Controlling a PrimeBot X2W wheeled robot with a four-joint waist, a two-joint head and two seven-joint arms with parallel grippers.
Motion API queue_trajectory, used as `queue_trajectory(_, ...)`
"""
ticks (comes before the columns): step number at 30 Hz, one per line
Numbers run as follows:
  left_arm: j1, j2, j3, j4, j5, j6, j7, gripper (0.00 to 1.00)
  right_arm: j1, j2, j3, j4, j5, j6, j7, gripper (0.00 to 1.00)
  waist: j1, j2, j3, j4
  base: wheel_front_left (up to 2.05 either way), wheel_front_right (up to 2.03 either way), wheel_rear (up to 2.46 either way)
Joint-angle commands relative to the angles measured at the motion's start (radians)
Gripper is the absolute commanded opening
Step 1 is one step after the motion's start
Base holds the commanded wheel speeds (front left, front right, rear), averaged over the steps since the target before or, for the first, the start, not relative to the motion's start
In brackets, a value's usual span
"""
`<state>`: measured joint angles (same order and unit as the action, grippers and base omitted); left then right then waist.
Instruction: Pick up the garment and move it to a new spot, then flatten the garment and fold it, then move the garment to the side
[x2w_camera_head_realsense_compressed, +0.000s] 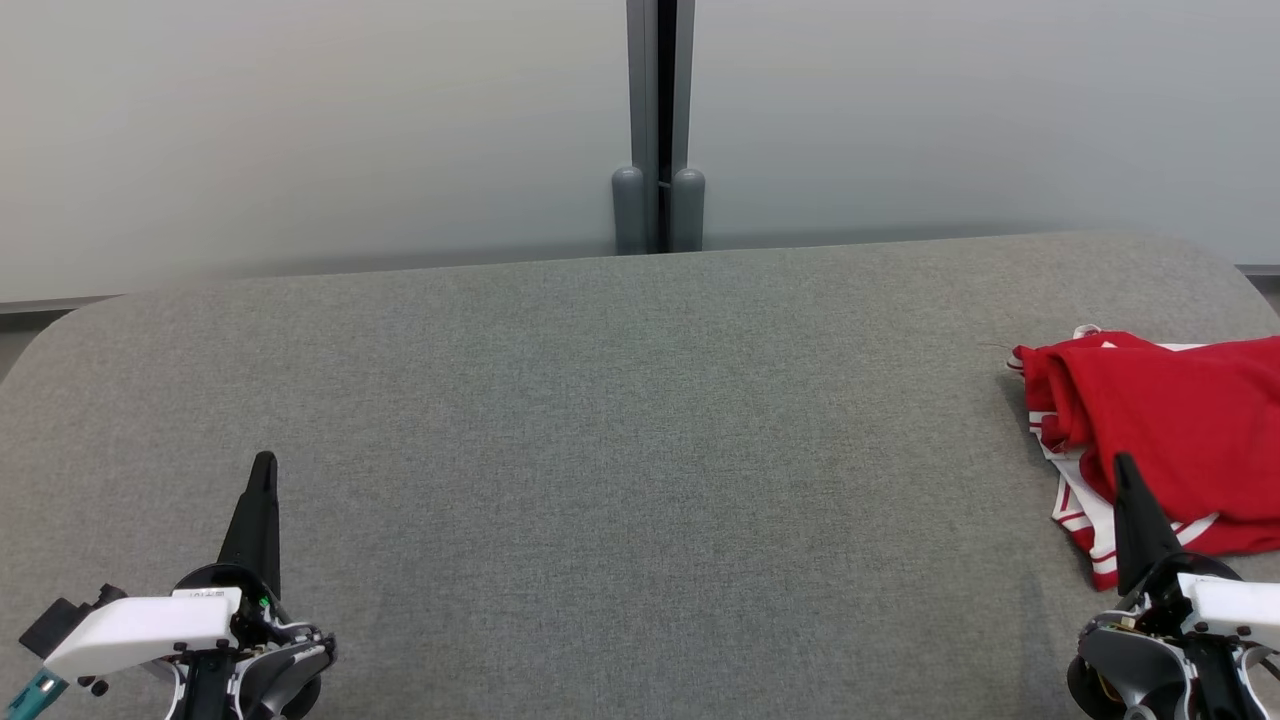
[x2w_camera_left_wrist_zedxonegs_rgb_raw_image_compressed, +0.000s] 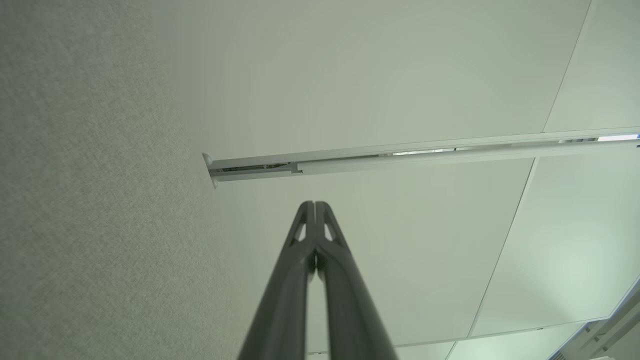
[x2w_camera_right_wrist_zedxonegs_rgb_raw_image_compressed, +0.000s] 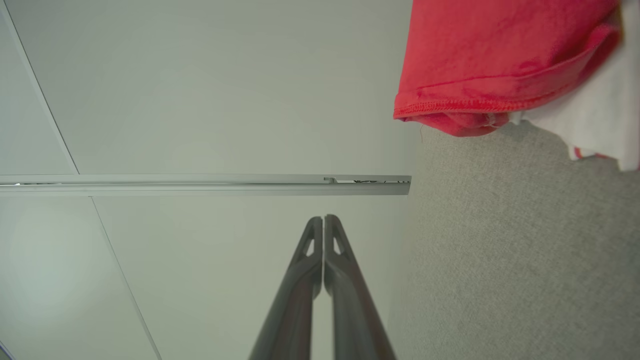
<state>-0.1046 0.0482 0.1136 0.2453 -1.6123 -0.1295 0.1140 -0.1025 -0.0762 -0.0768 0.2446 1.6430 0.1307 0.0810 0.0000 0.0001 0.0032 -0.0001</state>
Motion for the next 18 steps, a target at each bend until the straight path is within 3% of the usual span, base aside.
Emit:
queue_trajectory(1, -0.010, 0.002, 0.004, 0.001, -0.001, -0.004, 0.004, 0.00, -0.009, -0.001, -0.002, 0.002, -0.001, 0.000, 0.005, 0.00, 0.0000, -0.0001, 0.000, 0.000, 0.00, 0.00, 0.00)
queue_trajectory(18, -0.010, 0.002, 0.005, 0.001, -0.001, -0.004, 0.004, 0.00, -0.009, 0.004, -0.008, 0.002, -0.007, 0.000, 0.010, 0.00, 0.0000, -0.0001, 0.000, 0.000, 0.00, 0.00, 0.00)
